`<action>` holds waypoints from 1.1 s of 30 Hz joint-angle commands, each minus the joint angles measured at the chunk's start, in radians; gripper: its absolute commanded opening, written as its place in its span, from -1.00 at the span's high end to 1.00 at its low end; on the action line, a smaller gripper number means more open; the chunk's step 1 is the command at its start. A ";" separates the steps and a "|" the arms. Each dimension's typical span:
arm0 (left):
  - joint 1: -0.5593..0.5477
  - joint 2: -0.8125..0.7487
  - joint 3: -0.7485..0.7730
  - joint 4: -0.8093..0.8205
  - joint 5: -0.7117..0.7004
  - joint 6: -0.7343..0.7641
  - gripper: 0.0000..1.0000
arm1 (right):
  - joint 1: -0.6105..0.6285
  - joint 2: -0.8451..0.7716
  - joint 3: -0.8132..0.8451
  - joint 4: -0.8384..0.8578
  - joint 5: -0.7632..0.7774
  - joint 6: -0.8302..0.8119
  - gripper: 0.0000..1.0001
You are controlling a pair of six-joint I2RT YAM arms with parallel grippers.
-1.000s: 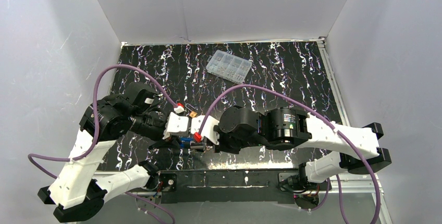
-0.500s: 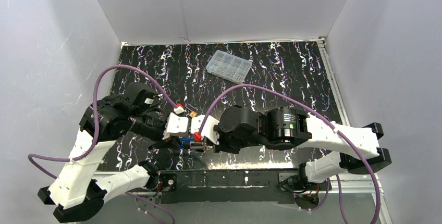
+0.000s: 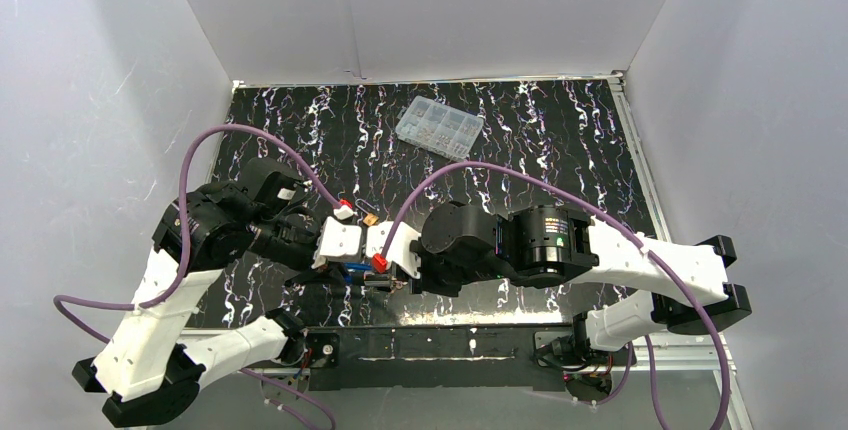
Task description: Unlock with the key
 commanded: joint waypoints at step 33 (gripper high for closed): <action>-0.005 0.056 -0.005 -0.113 0.070 0.307 1.00 | -0.027 -0.145 -0.181 0.240 0.037 -0.047 0.97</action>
